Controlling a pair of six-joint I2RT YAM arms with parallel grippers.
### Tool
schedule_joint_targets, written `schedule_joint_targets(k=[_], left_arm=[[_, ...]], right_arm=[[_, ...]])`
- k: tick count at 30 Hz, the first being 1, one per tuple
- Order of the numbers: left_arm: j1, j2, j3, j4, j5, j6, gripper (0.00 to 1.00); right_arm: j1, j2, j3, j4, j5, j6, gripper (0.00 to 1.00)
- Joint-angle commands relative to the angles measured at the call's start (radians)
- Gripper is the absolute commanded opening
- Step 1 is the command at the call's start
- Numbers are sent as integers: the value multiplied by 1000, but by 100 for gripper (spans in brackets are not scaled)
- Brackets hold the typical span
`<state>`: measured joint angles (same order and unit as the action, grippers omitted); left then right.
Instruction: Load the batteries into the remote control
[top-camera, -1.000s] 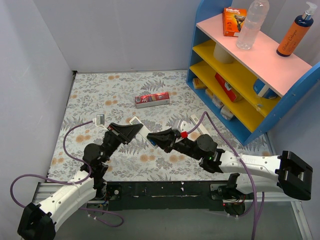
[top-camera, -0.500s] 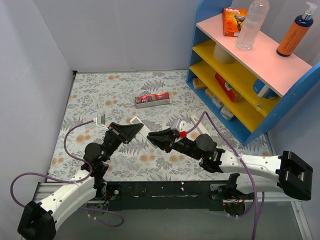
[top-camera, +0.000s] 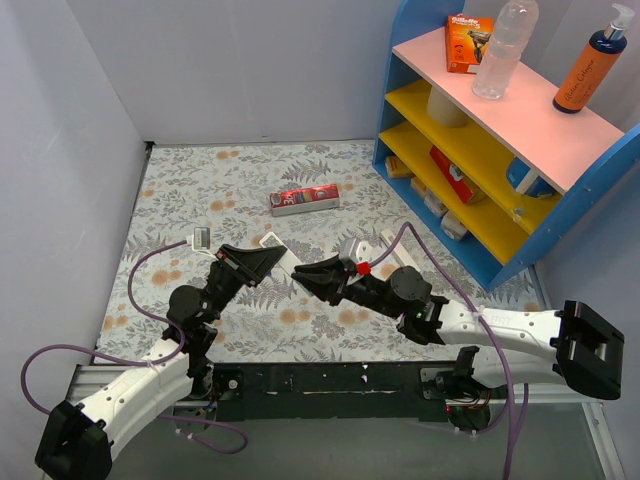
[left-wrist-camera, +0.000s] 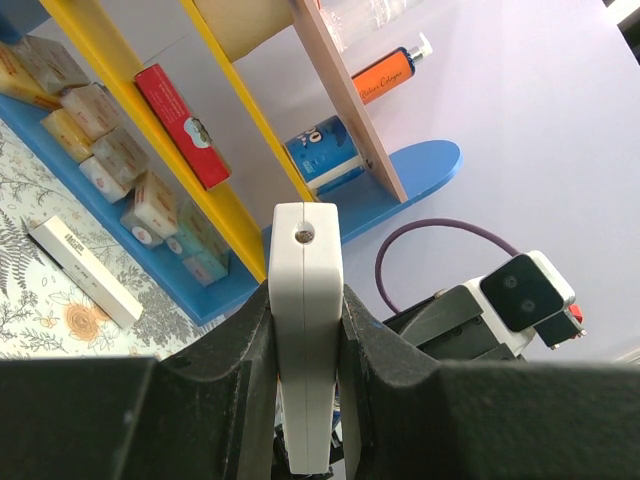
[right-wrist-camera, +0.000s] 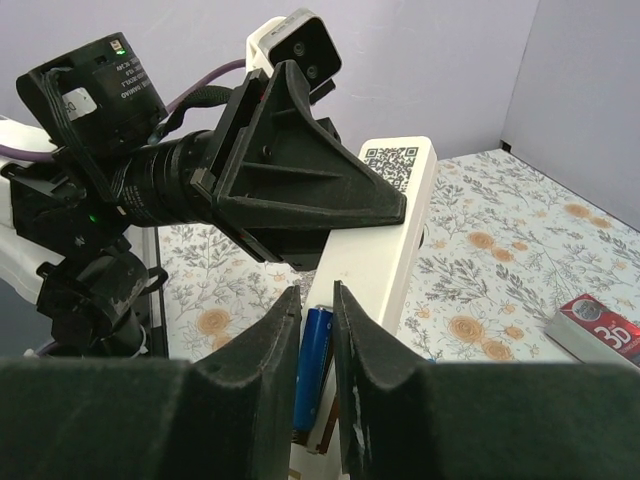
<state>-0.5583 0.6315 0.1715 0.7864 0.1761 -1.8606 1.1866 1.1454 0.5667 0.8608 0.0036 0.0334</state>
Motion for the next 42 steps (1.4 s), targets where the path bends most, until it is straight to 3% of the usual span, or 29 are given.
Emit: schedule_joint_targets(k=[1, 9, 14, 22, 29, 36, 42], left_arm=[[3, -12, 5, 48, 23, -9, 0], [3, 10, -1, 62, 56, -15, 0], [1, 20, 9, 50, 91, 1, 0], [3, 37, 43, -6, 167, 49, 0], [1, 97, 75, 17, 256, 66, 0], [1, 138, 109, 1, 304, 77, 0], [1, 158, 131, -9, 324, 89, 0]], right_arm=[[1, -13, 33, -26, 15, -7, 28], [1, -47, 110, -140, 6, -26, 49], [1, -75, 174, -253, -37, -79, 55], [1, -141, 376, -742, -160, -272, 62], [1, -78, 558, -1121, -252, -467, 52], [-1, 5, 636, -1240, -264, -555, 34], [-1, 54, 659, -1275, -223, -581, 31]])
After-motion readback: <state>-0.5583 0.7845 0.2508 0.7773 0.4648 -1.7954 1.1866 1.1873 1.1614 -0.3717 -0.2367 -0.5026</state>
